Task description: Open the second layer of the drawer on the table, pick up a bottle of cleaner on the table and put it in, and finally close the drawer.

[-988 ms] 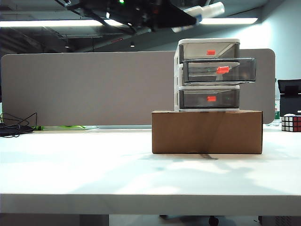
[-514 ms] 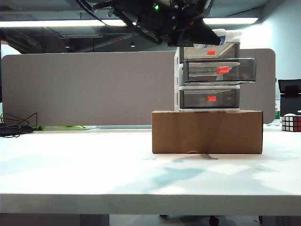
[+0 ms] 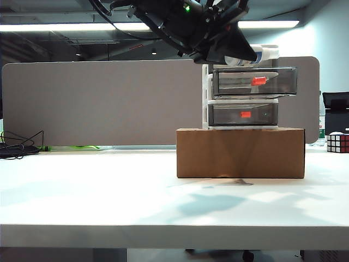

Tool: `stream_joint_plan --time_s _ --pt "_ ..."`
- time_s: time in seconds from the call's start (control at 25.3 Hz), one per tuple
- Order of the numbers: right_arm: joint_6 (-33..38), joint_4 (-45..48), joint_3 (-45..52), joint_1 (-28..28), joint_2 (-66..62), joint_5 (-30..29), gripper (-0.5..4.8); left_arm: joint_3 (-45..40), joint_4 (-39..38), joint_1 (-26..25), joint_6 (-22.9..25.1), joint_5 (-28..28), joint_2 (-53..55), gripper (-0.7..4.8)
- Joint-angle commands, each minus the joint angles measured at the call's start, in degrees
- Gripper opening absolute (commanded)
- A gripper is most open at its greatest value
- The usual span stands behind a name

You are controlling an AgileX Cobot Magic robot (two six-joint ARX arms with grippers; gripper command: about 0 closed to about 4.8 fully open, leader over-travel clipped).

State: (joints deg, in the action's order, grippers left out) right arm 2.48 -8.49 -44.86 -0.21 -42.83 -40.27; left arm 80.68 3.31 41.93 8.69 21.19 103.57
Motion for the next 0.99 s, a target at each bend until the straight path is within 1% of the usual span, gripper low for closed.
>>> stream_joint_plan --time_s 0.04,0.36,0.55,0.63,0.71,0.75,0.79,0.87,0.91,0.95,0.99 --pt "-0.22 0.61 -0.37 0.00 0.15 0.11 -0.05 0.44 0.42 0.48 -0.35 -2.16 -0.33 1.88" --pt "-0.22 0.61 -0.37 0.00 0.15 0.15 -0.05 0.46 0.13 0.55 -0.61 -2.56 -0.50 1.94" --pt "-0.22 0.63 -0.35 0.00 -0.11 1.09 -0.05 0.55 -2.93 0.52 0.07 -2.56 -3.39 1.92" --pt "-0.22 0.61 -0.33 0.00 -0.59 1.16 -0.05 0.52 -3.98 0.50 0.81 -2.47 -5.29 1.59" --pt "-0.22 0.44 -0.33 0.00 -1.07 1.16 -0.05 0.52 -5.38 0.33 0.98 -2.29 -7.28 0.88" --pt "-0.22 0.24 -0.33 0.00 -1.36 1.14 -0.05 0.52 -7.93 0.26 2.89 -2.29 -9.64 -0.15" --pt "-0.24 -0.09 -0.33 0.00 -1.36 1.11 -0.05 0.52 -9.77 0.00 5.33 -1.81 -11.10 -0.05" --pt "-1.14 -0.87 -0.33 0.00 -1.42 1.14 -0.05 0.52 -13.77 0.02 10.91 -1.40 -13.38 -0.05" --pt "-1.77 -1.75 -0.31 0.00 -1.44 1.14 -0.05 0.52 -15.52 0.02 12.63 -0.87 -14.14 -0.05" --pt "-2.67 -2.49 -0.31 0.00 -1.66 1.11 -0.05 0.50 -17.73 0.02 14.71 0.79 -14.71 -0.05" --pt "-3.19 -2.91 -0.26 0.00 -2.36 1.09 -0.05 0.50 -21.88 -0.07 17.51 5.20 -15.10 -0.05"
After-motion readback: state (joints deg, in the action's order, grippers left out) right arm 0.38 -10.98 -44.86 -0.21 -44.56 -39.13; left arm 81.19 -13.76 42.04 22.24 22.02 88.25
